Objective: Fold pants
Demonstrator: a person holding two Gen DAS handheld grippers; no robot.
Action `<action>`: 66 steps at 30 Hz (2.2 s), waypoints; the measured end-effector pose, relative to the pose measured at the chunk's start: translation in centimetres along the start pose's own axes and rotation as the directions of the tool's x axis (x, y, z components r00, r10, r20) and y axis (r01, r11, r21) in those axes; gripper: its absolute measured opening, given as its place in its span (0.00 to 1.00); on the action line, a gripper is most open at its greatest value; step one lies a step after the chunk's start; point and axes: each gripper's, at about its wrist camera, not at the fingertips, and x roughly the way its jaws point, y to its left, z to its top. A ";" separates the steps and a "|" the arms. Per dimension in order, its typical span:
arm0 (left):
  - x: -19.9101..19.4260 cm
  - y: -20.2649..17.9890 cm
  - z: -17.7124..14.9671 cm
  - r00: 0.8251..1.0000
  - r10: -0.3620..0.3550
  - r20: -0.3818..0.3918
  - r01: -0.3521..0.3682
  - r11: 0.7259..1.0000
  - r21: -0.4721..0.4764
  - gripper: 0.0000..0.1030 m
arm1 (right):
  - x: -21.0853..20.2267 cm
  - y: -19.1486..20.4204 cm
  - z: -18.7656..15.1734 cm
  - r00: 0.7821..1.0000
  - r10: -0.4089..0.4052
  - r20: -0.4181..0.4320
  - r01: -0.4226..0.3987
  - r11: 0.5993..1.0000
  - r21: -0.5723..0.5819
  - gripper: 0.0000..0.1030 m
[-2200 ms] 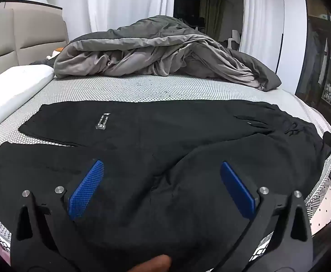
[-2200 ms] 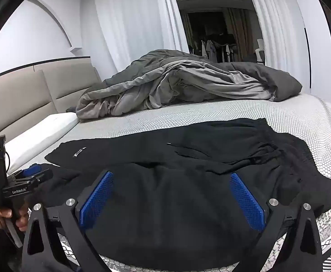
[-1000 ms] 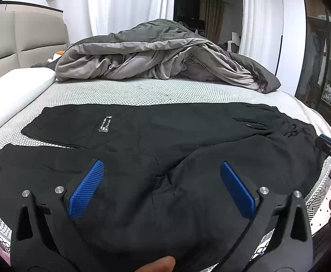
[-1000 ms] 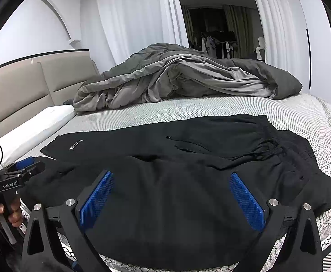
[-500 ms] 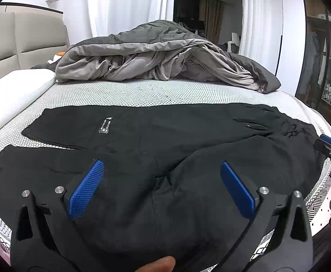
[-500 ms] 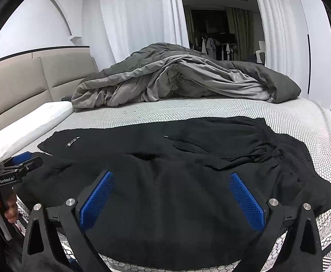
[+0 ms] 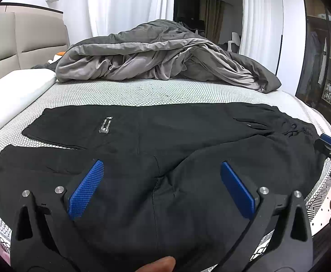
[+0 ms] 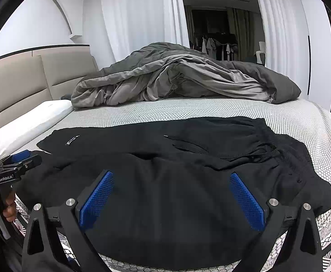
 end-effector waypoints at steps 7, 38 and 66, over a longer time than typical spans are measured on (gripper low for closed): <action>0.0 0.1 0.0 1.000 0.004 -0.004 -0.004 1.000 -0.003 0.99 | 0.0 0.0 0.0 1.000 -0.001 -0.001 0.001 1.000 -0.001 1.00; 1.3 1.9 -1.3 0.963 0.169 -0.210 -0.168 0.986 0.022 0.99 | 0.8 2.6 -0.4 0.999 -0.016 -0.030 0.012 0.994 -0.112 1.00; 0.9 2.9 -1.0 0.971 0.120 -0.207 -0.131 0.991 -0.039 0.99 | 0.6 1.3 -0.4 0.998 -0.059 -0.032 0.056 0.995 -0.083 1.00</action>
